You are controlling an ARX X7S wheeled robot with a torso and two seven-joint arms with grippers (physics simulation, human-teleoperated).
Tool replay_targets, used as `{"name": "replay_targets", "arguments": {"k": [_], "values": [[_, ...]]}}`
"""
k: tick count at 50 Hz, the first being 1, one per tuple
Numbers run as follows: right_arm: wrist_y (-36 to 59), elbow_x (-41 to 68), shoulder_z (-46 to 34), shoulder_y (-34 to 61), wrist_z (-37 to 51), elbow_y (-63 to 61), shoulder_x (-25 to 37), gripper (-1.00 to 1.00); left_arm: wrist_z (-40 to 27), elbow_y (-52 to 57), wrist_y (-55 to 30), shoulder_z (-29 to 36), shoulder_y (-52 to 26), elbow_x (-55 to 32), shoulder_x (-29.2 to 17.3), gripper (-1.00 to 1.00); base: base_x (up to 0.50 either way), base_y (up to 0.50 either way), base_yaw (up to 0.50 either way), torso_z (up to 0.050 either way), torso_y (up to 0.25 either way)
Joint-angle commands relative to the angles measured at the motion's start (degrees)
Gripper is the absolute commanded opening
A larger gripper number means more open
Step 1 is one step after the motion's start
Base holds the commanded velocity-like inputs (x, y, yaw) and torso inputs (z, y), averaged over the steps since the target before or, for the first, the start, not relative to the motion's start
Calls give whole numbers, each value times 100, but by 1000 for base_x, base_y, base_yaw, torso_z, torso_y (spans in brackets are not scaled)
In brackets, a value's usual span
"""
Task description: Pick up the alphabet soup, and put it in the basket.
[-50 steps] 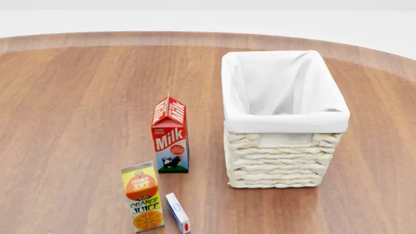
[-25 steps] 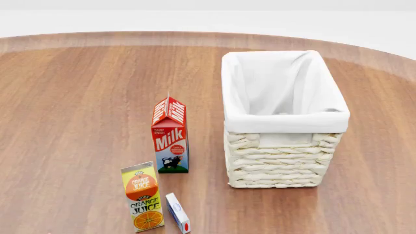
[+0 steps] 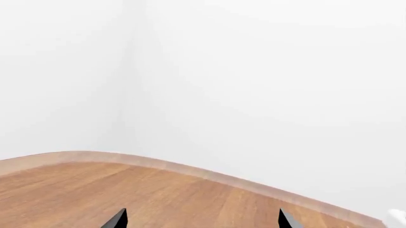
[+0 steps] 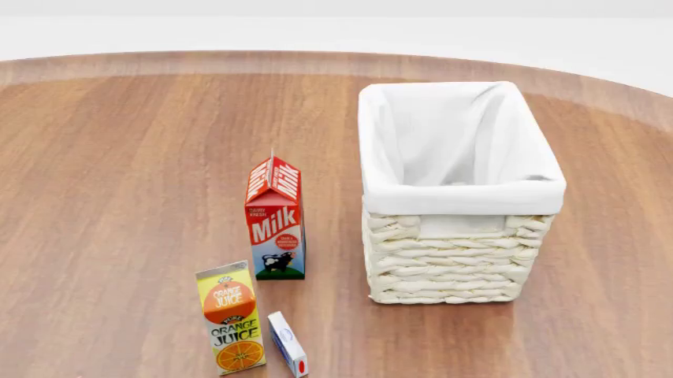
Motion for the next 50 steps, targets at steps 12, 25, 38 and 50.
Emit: {"name": "replay_targets", "arguments": {"k": [12,25,38,50], "values": [[-152,-151,-56,183,-240,448,-216,100,143,-156,9,-124,-124,-17,66,100,0,0,0,0,0],[-212,-172,-47,169,-208,437,-195,-100,114,-146,17,-109,-123,-26,42,100,0,0,0,0,0],[-450,-124,438,-13,215,176,-195,-100,94,-177,32,-78,-131,-15,23,100,0,0,0,0,0],[-638,-85,925,-262,721,-778,-53,-100,86,-197,47,-44,-125,-1,3,100,0,0,0,0,0]]}}
